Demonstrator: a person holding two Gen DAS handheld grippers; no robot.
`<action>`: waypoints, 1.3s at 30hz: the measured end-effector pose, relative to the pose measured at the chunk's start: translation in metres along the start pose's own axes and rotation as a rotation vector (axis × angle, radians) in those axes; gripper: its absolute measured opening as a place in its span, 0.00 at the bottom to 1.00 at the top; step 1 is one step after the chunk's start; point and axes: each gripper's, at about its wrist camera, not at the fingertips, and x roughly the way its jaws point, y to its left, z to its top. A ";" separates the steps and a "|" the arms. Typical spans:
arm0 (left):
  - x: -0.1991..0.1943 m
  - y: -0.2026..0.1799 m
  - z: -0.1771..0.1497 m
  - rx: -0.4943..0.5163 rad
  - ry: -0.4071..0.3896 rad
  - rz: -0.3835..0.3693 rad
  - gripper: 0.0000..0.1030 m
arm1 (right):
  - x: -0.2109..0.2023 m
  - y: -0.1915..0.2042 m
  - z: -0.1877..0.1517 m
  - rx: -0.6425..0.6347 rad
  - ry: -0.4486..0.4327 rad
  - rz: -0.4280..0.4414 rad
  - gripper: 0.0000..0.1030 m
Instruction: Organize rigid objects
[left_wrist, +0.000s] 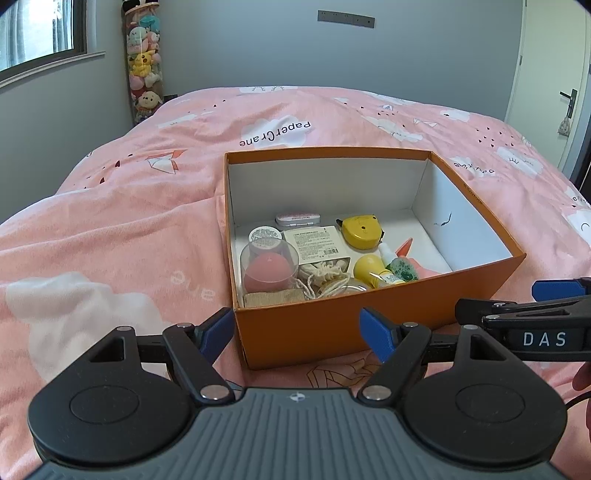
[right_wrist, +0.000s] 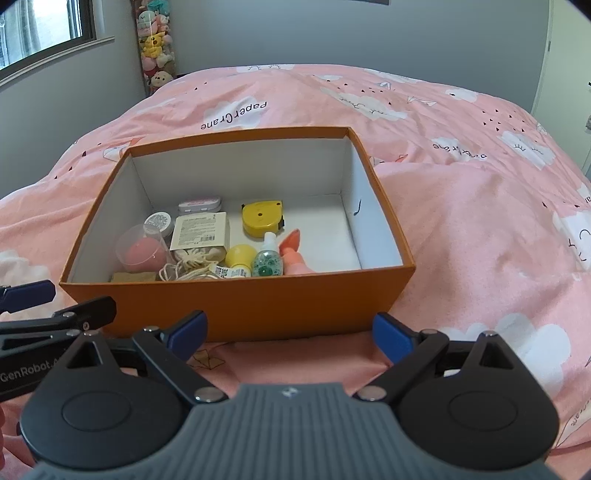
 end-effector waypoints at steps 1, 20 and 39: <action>0.000 0.000 0.000 0.001 0.002 0.001 0.88 | 0.000 0.000 0.000 0.000 0.002 0.000 0.92; 0.001 0.001 -0.001 -0.006 0.010 -0.001 0.88 | 0.005 0.004 -0.001 -0.018 0.024 0.012 0.92; -0.003 -0.001 -0.001 -0.005 0.009 -0.004 0.88 | 0.009 0.003 -0.003 -0.017 0.041 0.026 0.92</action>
